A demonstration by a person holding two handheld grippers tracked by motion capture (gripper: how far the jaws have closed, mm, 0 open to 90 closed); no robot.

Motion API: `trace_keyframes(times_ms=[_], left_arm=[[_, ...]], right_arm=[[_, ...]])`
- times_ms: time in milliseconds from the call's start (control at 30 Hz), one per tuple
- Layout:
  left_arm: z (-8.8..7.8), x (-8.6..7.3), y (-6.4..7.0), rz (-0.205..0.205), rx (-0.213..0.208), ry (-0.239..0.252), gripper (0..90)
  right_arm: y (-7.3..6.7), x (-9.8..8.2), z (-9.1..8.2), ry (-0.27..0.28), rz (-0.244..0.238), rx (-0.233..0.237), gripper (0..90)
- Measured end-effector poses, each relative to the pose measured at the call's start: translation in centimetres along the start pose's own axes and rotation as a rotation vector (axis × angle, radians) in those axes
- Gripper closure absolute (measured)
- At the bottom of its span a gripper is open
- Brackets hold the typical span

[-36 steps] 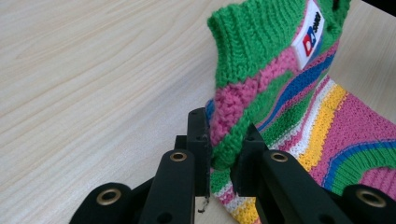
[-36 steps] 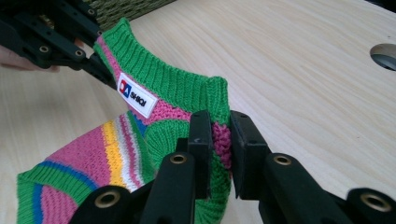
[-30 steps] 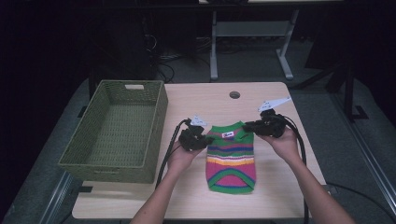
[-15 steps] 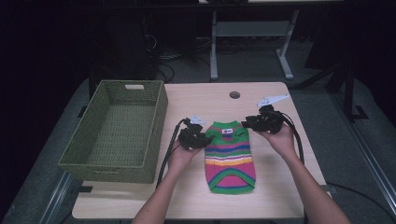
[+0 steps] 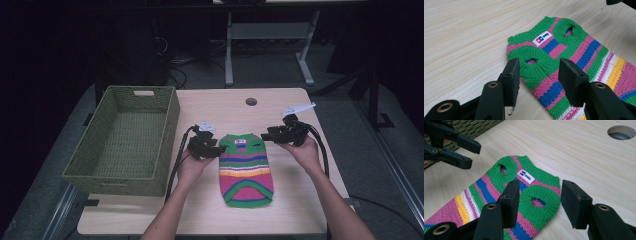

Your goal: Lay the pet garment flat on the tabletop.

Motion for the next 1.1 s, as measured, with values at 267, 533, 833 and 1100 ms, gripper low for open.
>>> trace_keyframes(times_ms=[267,533,833,1100], left_arm=[[-0.1,-0.6,0.0,0.000,0.000,0.001,47.9],[-0.3,-1.4,0.5,0.009,-0.016,-0.022,40.2],[-0.6,-1.6,0.8,-0.001,-0.021,-0.006,37.2],[-1.6,-1.9,1.1,0.001,-0.031,0.002,33.7]], right_arm=[[0.2,-1.1,-0.6,-0.019,0.013,0.023,46.2],[0.3,-1.9,-1.3,-0.036,0.030,0.045,46.0],[-0.1,-2.6,-1.9,-0.043,0.026,0.063,45.3],[-0.4,-3.1,-3.0,-0.052,0.020,0.069,42.5]])
Point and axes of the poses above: each handheld gripper's, and its own axes: z roughly forward along the jaws, x roughly out of its top, y roughly to its right, the point moved 5 cm from there along z, roughly forward along the jaws, and after that the axes turned 10 degrees about y, right-handed, at the moved point
